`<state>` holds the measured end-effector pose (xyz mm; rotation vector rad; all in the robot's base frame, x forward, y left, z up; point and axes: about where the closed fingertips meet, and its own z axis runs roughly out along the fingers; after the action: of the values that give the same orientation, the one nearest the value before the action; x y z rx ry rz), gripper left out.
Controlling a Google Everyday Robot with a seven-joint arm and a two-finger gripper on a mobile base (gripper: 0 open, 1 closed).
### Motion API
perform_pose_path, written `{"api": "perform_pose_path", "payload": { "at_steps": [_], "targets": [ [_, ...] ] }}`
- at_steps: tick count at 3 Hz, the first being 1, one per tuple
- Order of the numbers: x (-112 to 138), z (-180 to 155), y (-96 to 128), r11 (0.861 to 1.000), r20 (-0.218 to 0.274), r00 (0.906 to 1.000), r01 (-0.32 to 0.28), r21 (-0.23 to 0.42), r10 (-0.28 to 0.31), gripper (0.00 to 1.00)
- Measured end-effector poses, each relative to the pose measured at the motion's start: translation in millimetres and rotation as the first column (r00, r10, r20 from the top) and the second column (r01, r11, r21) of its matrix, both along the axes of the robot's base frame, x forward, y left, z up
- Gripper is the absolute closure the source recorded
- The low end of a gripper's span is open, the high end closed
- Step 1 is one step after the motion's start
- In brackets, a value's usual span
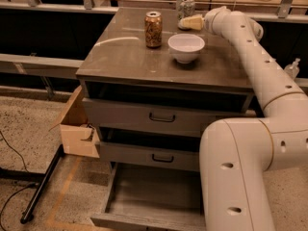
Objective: Place 7up can into bottom drawer
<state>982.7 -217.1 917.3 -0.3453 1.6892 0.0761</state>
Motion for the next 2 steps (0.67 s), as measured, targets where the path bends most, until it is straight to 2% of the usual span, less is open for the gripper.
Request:
{"api": "perform_pose_path", "payload": {
  "at_steps": [2],
  "targets": [
    [12.9, -11.4, 26.3, 0.998, -0.008, 0.9992, -0.038, 0.04, 0.038, 0.0]
  ]
}}
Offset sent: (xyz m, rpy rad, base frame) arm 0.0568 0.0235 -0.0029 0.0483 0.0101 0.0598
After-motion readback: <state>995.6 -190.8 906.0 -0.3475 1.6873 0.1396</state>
